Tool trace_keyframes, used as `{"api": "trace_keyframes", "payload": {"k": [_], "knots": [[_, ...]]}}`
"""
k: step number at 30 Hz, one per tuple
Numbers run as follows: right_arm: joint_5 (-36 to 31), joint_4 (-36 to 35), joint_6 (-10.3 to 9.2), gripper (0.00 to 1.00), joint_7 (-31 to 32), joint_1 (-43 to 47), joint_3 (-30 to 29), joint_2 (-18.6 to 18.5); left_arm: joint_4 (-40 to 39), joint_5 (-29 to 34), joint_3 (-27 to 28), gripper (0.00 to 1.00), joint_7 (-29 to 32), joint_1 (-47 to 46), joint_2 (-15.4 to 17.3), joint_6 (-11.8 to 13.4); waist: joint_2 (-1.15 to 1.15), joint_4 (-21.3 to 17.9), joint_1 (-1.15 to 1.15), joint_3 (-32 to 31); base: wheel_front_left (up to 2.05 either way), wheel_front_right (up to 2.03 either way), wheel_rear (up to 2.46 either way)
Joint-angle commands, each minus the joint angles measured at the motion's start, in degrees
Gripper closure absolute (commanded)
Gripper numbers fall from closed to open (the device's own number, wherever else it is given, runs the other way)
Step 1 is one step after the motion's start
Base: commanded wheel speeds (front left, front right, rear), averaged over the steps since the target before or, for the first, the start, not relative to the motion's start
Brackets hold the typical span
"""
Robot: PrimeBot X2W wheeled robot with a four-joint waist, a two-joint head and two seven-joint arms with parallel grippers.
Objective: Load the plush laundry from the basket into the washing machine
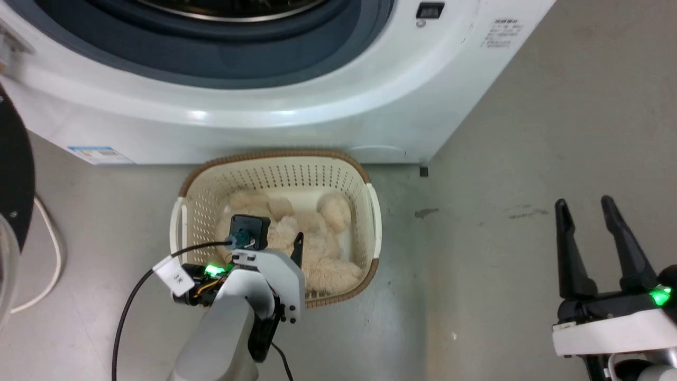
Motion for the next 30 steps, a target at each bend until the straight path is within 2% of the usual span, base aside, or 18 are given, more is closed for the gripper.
{"api": "trace_keyframes", "payload": {"k": [1,14,25,30], "knots": [[0.70,-0.78,0.03,0.00,-0.58,-0.75,-0.26,-0.02,1.48,-0.77,-0.65,0.00,0.29,-1.70,0.43,0.52,0.00,-0.25,-0.01,1.75,0.00,0.00,0.00],[3.64,-4.88,0.03,0.00,-2.21,0.27,-0.96,-0.02,10.83,-1.59,-5.86,0.00,4.62,-10.49,2.76,5.62,0.00,-0.95,-0.01,10.37,0.00,0.00,0.00],[6.12,-8.99,0.04,0.00,-3.36,1.11,-0.78,-0.03,17.27,-4.34,-8.13,0.00,2.75,-16.71,4.97,10.10,0.00,-0.85,-0.01,17.74,0.00,0.00,0.00],[7.65,-10.63,0.04,0.00,-3.91,1.57,-0.50,-0.03,19.52,-5.35,-9.45,0.00,0.83,-20.25,6.34,10.95,0.00,-0.87,-0.01,21.02,0.00,0.00,0.00]]}}
